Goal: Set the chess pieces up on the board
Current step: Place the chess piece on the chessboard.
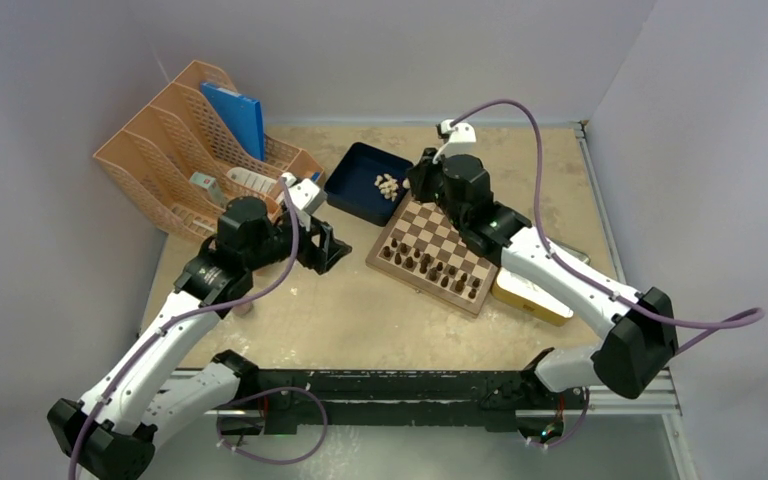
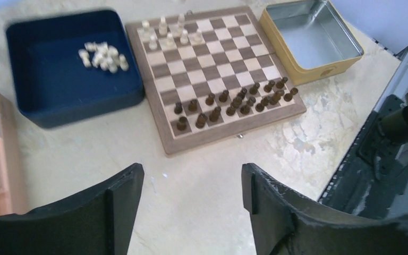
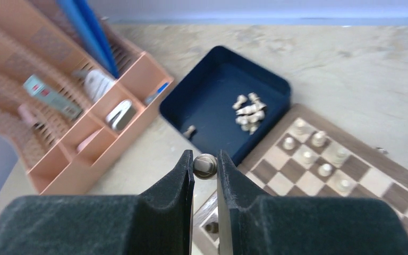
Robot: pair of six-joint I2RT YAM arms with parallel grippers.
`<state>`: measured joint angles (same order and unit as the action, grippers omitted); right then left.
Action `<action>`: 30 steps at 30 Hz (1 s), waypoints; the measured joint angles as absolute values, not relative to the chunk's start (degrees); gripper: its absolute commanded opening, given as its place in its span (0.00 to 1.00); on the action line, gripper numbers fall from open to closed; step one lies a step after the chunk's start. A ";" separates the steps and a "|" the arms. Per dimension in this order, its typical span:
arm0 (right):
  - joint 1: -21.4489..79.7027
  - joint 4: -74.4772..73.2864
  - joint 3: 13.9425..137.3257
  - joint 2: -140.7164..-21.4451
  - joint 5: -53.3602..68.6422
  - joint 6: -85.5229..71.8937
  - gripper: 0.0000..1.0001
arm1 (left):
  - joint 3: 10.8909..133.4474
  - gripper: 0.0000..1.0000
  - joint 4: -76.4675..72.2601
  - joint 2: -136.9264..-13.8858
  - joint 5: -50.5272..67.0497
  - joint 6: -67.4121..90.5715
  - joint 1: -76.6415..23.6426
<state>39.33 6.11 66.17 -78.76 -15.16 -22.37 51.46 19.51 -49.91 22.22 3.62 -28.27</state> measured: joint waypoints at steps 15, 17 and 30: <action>29.02 3.97 65.28 -82.02 -31.00 -22.94 0.11 | 49.98 0.75 25.45 -53.89 13.50 15.05 -28.14; 28.05 3.99 64.58 -82.87 -32.05 -23.20 0.11 | 49.39 0.75 25.26 -52.71 12.01 14.98 -28.14; 25.58 7.40 59.72 -91.00 -33.06 -27.22 0.11 | 45.87 0.74 25.39 -46.70 8.45 13.82 -28.14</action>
